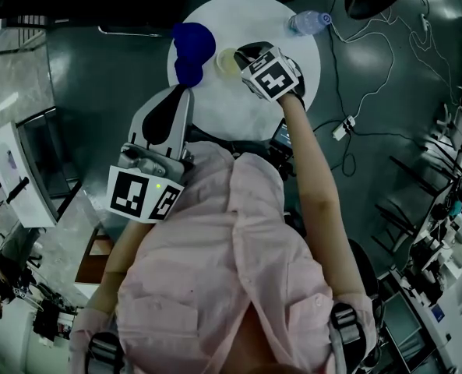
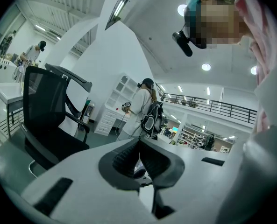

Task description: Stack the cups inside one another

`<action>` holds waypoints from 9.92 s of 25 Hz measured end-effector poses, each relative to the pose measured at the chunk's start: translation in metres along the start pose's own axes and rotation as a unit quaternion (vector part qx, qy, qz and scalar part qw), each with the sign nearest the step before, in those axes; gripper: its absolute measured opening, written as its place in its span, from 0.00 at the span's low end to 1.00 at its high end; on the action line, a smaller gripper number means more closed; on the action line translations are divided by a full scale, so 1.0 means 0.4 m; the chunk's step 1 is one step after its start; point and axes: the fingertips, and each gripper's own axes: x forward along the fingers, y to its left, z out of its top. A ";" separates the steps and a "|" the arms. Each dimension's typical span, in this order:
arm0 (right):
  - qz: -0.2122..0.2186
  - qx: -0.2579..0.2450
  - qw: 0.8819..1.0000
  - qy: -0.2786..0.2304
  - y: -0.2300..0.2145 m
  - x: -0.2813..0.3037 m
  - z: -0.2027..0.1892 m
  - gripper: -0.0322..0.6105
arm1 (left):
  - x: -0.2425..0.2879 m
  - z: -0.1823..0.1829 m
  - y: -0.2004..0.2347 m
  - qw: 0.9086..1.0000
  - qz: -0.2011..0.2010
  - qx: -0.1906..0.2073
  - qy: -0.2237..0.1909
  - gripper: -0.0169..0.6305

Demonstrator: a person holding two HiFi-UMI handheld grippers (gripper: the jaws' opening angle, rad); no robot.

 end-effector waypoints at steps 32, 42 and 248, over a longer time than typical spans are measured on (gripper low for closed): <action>-0.021 -0.096 0.995 0.030 0.018 0.075 -0.050 0.11 | 0.007 -0.010 0.009 1.000 0.004 -0.013 0.006 0.05; -0.018 -0.129 0.991 0.018 0.048 0.078 -0.046 0.26 | 0.003 -0.006 0.008 1.000 0.004 -0.012 0.004 0.06; -0.177 0.072 0.914 -0.357 0.359 -0.655 -0.179 0.10 | -0.099 -0.142 -0.417 0.989 -0.090 0.116 -0.010 0.05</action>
